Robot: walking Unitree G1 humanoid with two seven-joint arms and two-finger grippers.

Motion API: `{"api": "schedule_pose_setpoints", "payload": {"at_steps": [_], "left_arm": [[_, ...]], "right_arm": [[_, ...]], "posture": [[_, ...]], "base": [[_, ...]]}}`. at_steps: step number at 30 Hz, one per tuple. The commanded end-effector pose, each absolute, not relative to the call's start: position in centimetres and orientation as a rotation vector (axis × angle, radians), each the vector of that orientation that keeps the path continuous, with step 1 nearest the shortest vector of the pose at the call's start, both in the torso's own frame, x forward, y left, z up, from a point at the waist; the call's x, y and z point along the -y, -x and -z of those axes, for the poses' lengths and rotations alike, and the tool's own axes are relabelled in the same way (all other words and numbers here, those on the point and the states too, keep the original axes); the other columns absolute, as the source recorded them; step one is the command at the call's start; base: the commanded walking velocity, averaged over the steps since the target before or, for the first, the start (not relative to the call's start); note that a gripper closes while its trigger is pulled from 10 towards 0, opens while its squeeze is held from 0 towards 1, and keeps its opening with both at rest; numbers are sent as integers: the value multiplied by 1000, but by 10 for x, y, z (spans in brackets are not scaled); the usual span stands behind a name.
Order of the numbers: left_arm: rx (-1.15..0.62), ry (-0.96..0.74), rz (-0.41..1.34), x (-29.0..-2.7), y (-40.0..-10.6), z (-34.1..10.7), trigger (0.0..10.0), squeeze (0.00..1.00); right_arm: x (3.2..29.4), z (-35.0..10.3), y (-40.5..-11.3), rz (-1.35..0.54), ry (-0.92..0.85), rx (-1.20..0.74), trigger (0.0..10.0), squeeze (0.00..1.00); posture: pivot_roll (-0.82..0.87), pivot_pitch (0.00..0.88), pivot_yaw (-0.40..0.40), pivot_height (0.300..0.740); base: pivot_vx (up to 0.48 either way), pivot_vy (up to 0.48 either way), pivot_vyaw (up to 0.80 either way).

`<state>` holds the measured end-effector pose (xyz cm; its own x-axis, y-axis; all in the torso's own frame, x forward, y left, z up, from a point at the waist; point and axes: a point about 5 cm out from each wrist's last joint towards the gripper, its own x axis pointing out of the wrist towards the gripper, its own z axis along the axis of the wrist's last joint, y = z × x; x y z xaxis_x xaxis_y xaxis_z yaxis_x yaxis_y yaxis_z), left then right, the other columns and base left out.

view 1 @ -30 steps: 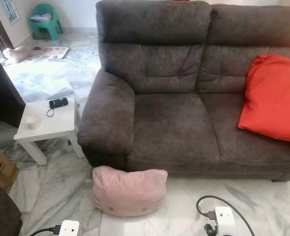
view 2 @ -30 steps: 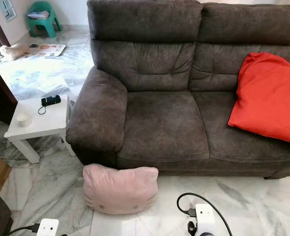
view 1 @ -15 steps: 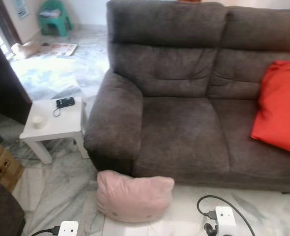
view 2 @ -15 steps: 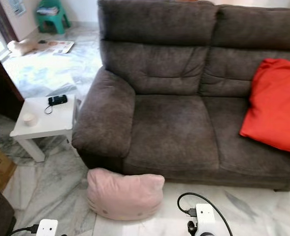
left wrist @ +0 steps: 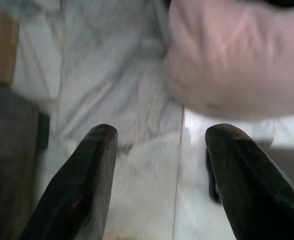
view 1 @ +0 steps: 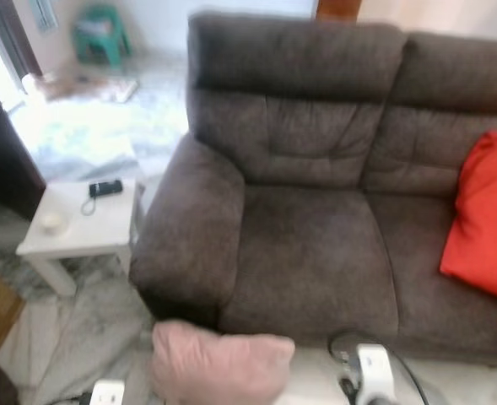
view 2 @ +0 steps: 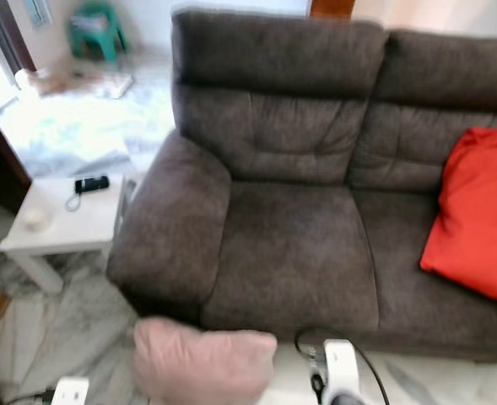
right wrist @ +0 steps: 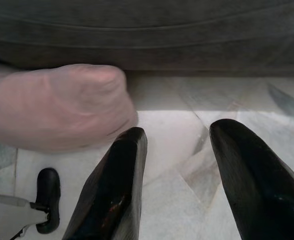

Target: Move the pillow to the sofa from floor

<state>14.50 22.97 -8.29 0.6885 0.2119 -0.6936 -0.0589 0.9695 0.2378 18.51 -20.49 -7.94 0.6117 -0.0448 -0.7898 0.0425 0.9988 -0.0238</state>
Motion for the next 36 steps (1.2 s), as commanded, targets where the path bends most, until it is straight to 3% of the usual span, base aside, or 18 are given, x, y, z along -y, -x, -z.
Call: {"api": "schedule_pose_setpoints", "payload": {"at_steps": [1,27,36], "left_arm": [[-804,-197,-135,-223,-145,84,10000,0],[-796,-186,-132,-222,-147,84,10000,0],[-788,-186,-132,-221,-149,83,10000,0]], "right_arm": [[215,84,-173,83,6,-947,10000,0],[217,83,-172,97,-3,-939,10000,0],[216,83,-173,97,-3,-938,10000,0]], "posture": [[51,55,-41,740],[48,40,-37,740],[51,53,-40,740]], "base": [[307,0,0],[0,0,0],[0,380,0]]}}
